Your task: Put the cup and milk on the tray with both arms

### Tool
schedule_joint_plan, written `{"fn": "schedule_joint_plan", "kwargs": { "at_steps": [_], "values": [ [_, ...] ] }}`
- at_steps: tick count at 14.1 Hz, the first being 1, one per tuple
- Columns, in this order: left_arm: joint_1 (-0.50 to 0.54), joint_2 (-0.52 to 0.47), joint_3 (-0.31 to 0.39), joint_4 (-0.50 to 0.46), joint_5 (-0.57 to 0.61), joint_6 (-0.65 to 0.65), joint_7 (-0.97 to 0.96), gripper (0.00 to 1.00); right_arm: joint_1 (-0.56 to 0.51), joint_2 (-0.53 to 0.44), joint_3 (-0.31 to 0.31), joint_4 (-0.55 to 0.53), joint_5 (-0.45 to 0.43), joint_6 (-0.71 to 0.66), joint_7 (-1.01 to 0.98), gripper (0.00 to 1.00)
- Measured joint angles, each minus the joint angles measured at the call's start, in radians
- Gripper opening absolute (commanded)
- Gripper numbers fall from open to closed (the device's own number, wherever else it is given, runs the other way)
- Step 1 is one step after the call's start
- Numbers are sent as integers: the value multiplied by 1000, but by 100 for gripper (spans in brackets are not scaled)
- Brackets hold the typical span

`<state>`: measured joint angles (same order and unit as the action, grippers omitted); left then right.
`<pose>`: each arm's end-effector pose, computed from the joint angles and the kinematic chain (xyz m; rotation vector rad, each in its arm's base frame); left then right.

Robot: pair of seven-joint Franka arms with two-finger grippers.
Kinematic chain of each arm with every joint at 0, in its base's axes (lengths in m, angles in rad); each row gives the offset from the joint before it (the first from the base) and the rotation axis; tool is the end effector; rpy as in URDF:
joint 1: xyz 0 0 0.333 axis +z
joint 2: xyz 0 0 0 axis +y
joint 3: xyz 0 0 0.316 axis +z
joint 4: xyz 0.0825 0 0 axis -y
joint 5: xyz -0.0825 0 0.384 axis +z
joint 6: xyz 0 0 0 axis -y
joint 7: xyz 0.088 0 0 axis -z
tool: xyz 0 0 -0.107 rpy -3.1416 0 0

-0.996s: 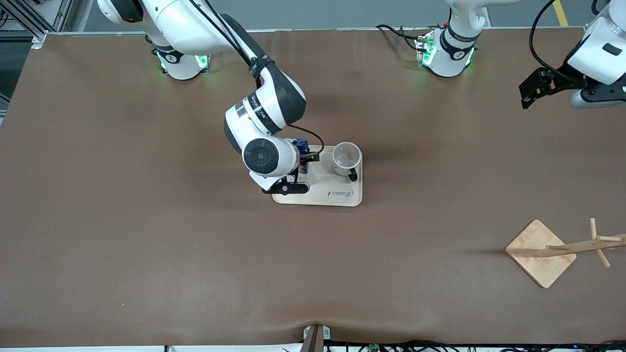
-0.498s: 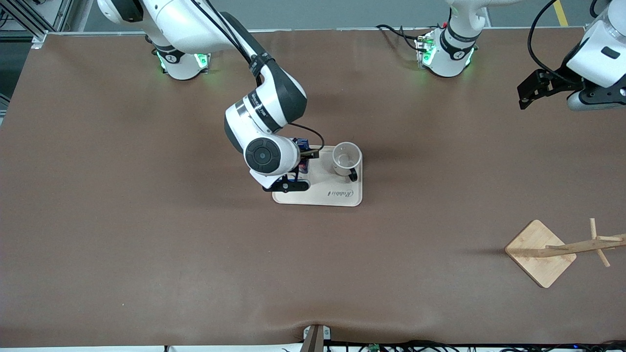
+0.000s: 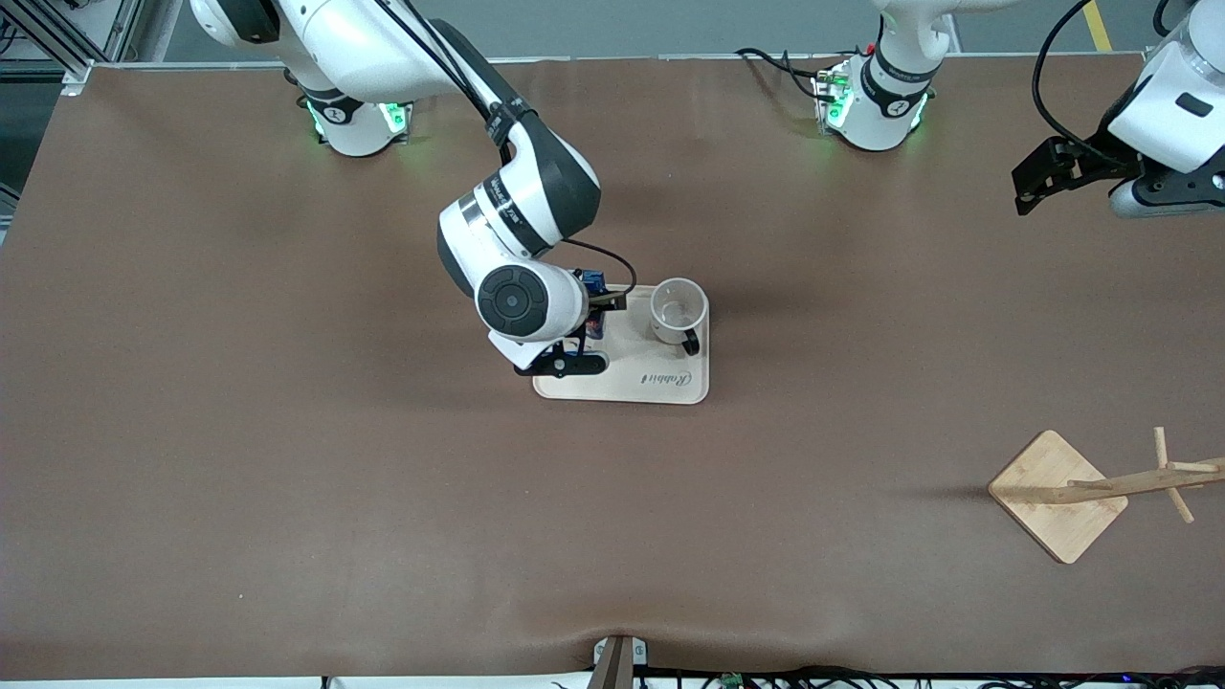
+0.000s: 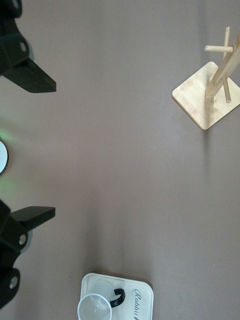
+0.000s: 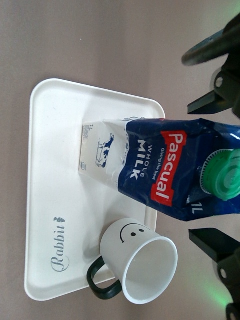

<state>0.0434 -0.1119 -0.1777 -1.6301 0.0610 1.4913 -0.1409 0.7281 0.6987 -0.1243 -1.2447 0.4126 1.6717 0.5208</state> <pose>0.5070 -0.0672 0.6489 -3.0577 -0.0183 0.0265 0.5516 0.4538 0.3394 -2.9548 -0.0057 0.5897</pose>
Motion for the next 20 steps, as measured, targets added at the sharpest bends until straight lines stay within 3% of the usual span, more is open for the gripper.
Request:
{"fn": "schedule_joint_plan", "kwargs": {
  "at_steps": [7,11,15,20],
  "values": [
    [7,3,1,-2,-42,3,0,100,-68,-21,-25,104,-1,-60,0,100],
    [14,4,3,-3,-53,3,0,100,-206,-102,-57,179,-6,-108,-74,100],
    [13,4,1,-4,-54,3,0,100,-343,-177,-71,189,-91,-233,-136,100],
    [10,4,-1,-3,-54,5,0,100,-577,-290,-75,186,-118,-359,-239,100]
  ]
}}
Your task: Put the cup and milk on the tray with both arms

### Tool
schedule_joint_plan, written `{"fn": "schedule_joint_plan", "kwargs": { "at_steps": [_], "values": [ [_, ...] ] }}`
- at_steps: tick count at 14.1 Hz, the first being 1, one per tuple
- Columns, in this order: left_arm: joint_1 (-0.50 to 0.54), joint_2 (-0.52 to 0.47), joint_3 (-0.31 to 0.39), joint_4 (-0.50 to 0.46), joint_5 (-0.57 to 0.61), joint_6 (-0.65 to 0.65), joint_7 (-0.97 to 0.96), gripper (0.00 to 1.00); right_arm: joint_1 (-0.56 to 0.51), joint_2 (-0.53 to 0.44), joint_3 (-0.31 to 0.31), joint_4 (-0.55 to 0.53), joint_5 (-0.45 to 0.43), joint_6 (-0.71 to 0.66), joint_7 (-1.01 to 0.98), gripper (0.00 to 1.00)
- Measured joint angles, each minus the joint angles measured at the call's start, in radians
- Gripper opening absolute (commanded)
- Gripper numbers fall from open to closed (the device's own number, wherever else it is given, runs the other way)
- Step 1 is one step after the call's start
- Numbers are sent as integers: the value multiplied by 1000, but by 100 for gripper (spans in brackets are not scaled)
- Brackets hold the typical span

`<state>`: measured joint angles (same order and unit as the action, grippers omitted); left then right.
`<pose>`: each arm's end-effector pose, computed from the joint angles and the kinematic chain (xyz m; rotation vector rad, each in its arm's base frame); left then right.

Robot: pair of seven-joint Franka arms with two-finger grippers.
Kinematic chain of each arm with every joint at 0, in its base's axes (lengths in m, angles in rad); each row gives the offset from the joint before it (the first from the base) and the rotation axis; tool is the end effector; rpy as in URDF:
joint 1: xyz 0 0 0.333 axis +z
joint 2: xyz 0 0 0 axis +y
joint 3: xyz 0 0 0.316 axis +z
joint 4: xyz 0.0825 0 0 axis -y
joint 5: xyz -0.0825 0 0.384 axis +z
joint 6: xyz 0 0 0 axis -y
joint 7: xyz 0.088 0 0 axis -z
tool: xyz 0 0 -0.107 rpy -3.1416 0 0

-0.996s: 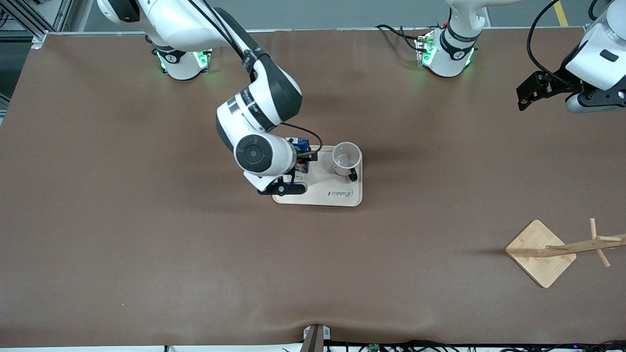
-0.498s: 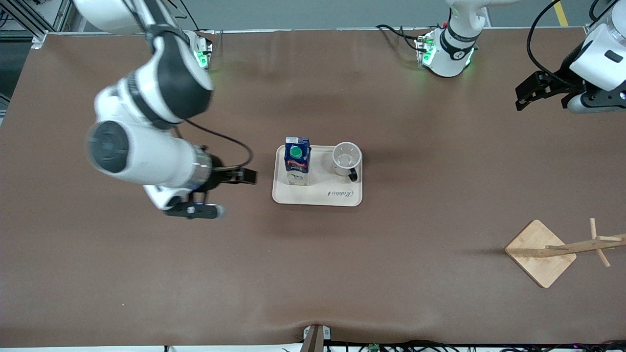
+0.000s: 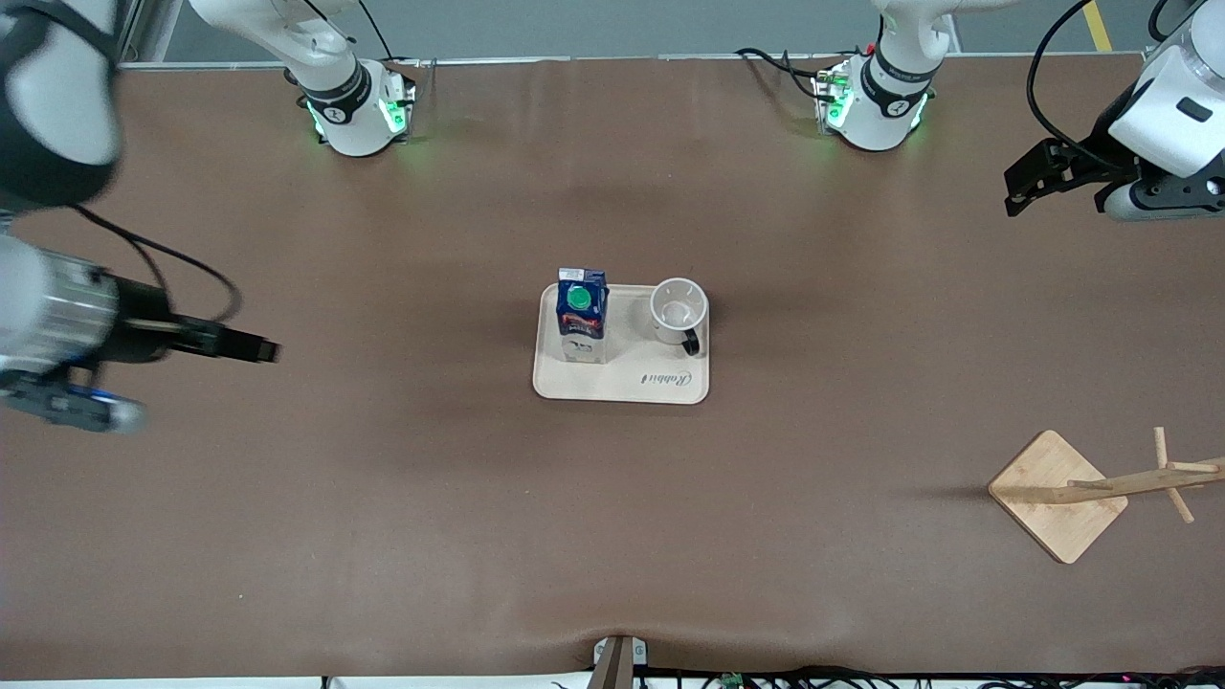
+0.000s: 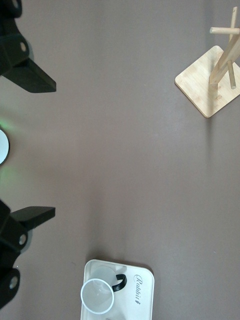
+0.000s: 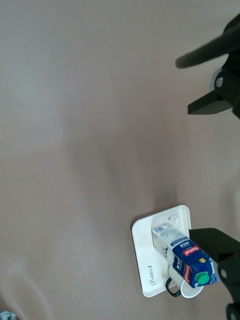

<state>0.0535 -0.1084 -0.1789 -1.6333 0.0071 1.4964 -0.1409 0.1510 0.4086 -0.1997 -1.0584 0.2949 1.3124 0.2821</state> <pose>0.5085 -0.0688 0.6457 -3.1111 -0.0268 0.0412 0.6442 0.0368 0.5991 -2.9134 0.3900 0.2559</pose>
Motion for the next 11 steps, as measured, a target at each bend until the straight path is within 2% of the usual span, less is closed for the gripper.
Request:
{"fn": "schedule_joint_plan", "kwargs": {
  "at_steps": [2,5,7,11],
  "values": [
    [-1,0,0,2,0,1,0,100,-34,-71,0,-42,-67,-15,-17,100],
    [-1,0,-1,3,0,1,0,100,-38,-174,1,-140,-232,-13,-95,100],
    [-1,0,-1,4,0,1,0,100,-47,-238,0,-217,-263,-11,-115,100],
    [0,0,-1,9,0,1,0,100,-77,-384,0,-427,-264,27,-154,100]
  ]
}}
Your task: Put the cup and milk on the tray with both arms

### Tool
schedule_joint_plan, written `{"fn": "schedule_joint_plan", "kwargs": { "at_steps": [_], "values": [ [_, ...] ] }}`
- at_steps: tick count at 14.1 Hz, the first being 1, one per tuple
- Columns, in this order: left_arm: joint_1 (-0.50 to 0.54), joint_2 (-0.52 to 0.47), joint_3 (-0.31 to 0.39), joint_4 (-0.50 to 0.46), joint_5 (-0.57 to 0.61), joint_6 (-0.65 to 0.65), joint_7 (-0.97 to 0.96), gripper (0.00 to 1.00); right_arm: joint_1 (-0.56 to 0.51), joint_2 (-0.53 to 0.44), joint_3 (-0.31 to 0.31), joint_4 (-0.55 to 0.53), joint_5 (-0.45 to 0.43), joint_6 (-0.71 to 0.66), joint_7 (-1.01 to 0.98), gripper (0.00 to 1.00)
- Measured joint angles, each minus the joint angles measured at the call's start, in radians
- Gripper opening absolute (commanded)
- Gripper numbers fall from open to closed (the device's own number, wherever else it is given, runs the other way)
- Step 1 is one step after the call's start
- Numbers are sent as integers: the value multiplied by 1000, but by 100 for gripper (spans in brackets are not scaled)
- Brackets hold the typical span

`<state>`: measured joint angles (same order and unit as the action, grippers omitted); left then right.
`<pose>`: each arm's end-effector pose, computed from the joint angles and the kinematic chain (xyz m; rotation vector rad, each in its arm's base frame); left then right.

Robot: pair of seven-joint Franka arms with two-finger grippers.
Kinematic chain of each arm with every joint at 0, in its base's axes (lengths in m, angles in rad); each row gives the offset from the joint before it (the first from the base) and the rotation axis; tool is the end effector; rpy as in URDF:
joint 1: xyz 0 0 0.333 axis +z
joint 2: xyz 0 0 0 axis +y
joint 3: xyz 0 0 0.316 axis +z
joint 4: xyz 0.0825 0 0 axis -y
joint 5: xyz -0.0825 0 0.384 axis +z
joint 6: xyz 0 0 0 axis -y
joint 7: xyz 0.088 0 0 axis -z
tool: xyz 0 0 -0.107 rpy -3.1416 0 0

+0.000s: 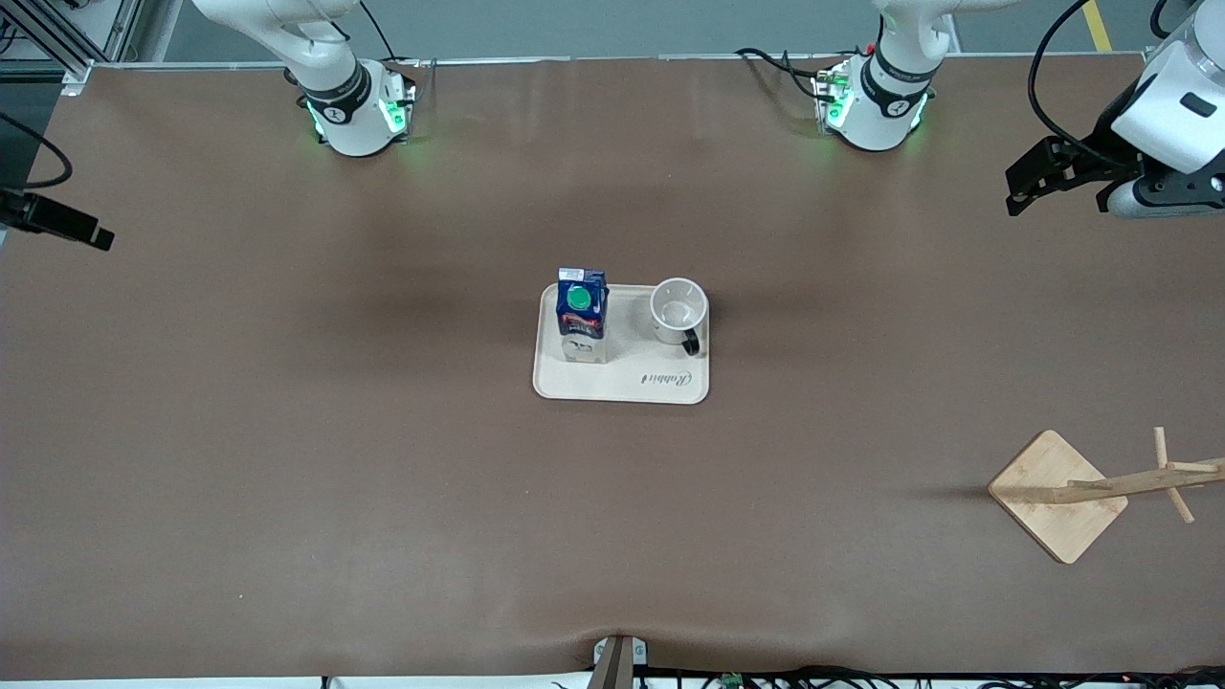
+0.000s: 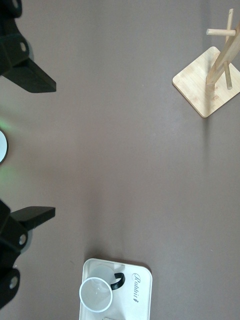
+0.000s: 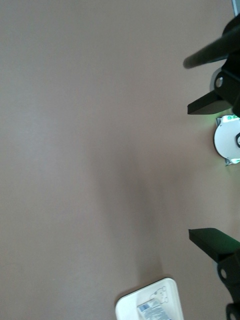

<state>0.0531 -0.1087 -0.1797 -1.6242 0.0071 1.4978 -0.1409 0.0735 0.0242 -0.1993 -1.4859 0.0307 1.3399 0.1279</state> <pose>0.5085 -0.0696 0.6502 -3.1126 -0.0249 0.0245 0.5333 -0.0621 0.6325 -3.0808 0.3864 0.2642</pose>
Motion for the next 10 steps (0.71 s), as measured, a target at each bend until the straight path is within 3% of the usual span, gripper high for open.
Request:
{"fn": "schedule_joint_plan", "kwargs": {
  "at_steps": [2,5,10],
  "values": [
    [-1,0,0,2,0,0,0,100,0,-39,8,-65,-19,53,-20,100],
    [-2,0,-1,2,0,0,0,100,0,-41,9,-74,-32,85,-43,100],
    [-2,0,-6,2,0,0,0,100,-9,-59,7,-74,-17,-4,-108,100]
  ]
}}
